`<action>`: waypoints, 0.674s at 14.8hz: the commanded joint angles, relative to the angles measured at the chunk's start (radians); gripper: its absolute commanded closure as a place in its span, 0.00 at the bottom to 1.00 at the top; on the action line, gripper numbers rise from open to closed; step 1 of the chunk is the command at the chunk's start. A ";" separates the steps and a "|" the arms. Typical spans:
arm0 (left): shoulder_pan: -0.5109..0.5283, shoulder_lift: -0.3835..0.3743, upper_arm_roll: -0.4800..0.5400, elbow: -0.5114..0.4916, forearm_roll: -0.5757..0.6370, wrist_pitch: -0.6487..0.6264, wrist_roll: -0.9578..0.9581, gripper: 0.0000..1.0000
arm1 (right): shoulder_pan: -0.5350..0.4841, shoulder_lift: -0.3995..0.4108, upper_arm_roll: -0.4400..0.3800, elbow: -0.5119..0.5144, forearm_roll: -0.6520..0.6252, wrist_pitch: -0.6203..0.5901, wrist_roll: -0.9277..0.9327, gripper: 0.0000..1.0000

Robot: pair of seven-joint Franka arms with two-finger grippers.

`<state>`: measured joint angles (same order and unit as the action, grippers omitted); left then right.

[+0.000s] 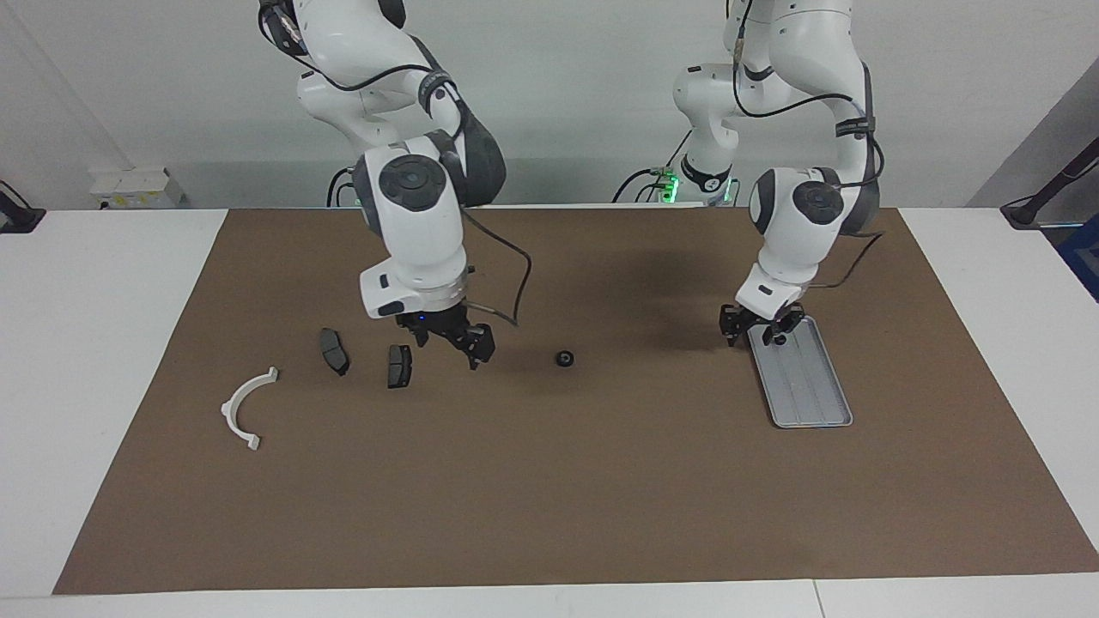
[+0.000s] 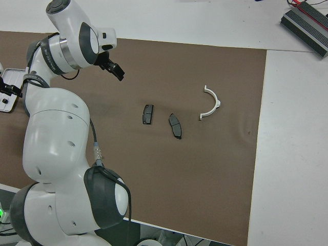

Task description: Pick bearing gear from pile to tray

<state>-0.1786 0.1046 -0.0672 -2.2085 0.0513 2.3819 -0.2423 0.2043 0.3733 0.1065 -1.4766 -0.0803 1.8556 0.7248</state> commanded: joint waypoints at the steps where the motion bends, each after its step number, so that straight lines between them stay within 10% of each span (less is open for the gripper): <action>1: -0.119 0.050 0.017 0.087 -0.008 -0.029 -0.164 0.20 | -0.086 -0.045 0.015 -0.014 0.022 -0.038 -0.228 0.00; 10: -0.390 0.245 0.018 0.377 0.001 -0.161 -0.511 0.18 | -0.210 -0.111 0.015 -0.025 0.022 -0.084 -0.493 0.00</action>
<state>-0.5189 0.3020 -0.0679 -1.9147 0.0516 2.2707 -0.7014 0.0200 0.2929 0.1069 -1.4770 -0.0768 1.7888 0.2968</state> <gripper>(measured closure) 0.203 0.000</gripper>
